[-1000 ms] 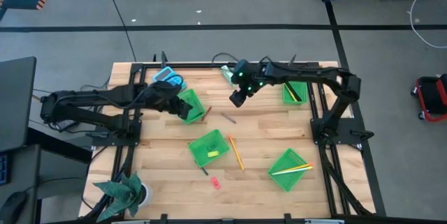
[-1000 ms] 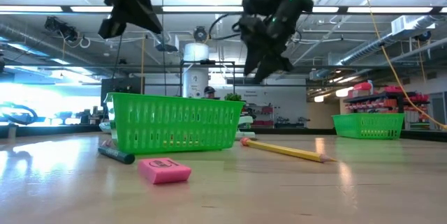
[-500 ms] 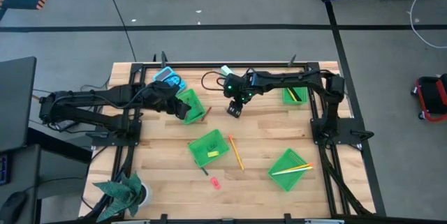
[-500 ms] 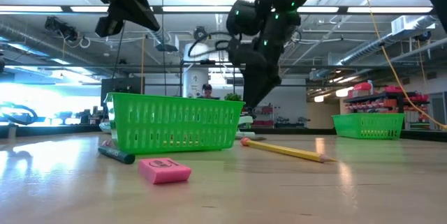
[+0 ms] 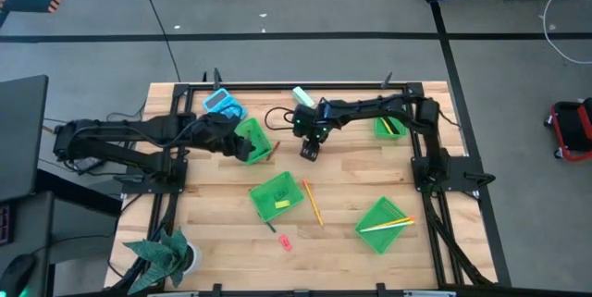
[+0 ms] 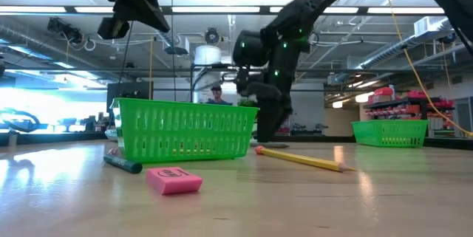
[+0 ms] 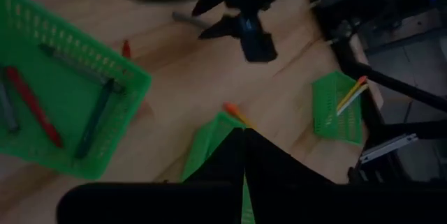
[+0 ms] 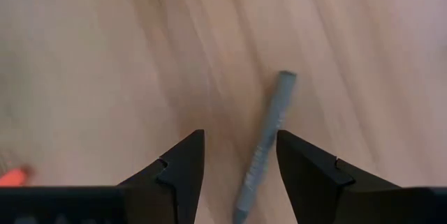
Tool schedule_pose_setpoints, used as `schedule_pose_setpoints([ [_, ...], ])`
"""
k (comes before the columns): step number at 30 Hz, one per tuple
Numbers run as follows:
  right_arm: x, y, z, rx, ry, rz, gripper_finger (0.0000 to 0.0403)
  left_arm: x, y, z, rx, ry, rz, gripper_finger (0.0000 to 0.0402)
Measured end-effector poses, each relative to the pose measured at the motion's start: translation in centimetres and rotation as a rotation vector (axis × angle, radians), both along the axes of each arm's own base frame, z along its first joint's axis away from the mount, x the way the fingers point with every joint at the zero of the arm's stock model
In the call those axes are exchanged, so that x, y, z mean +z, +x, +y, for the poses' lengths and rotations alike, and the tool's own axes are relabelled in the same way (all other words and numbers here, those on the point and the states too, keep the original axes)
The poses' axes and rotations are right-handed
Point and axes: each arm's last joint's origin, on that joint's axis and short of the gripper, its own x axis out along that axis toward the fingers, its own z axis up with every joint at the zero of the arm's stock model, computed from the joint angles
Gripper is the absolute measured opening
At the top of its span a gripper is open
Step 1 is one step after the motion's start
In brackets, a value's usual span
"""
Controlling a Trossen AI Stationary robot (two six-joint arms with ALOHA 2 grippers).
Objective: Sort crayons/erasers/pens/pencils in bins
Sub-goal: Put the gray crayon into the top left green bin
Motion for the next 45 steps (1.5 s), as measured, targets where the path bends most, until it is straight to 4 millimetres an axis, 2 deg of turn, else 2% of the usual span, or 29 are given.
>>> schedule_pose_setpoints([
  [2,-0.9,-0.1,-0.7,-0.007,0.045,0.012,0.0184,-0.2,0.0,-0.2,0.004,-0.018,0.006,0.002],
  [12,-1.1,-0.7,-2.7,-0.042,0.117,-0.015,0.0183,-0.5,0.6,-1.6,-0.023,-0.066,0.015,0.0015],
  [19,-1.1,-0.7,-2.7,-0.041,0.129,-0.018,0.0179,-0.6,0.7,-1.8,-0.03,-0.066,0.022,0.0017],
  [24,-1.2,-0.6,-2.4,-0.038,0.096,-0.001,0.0146,-0.6,0.7,-1.8,-0.029,-0.066,0.02,0.001],
  [34,-1.3,-0.8,-2.3,-0.016,0.053,0.039,0.0044,-0.6,0.7,-1.8,-0.006,-0.078,0.014,0.0019],
  [41,-1.1,-0.9,-2.3,-0.015,0.108,0.014,0.0034,-0.6,0.7,-1.8,-0.03,-0.051,0.018,0.0012],
  [45,-0.3,-1.2,-2.1,-0.025,0.182,-0.017,0.0032,-0.6,0.7,-1.8,-0.047,-0.03,0.021,0.0022],
])
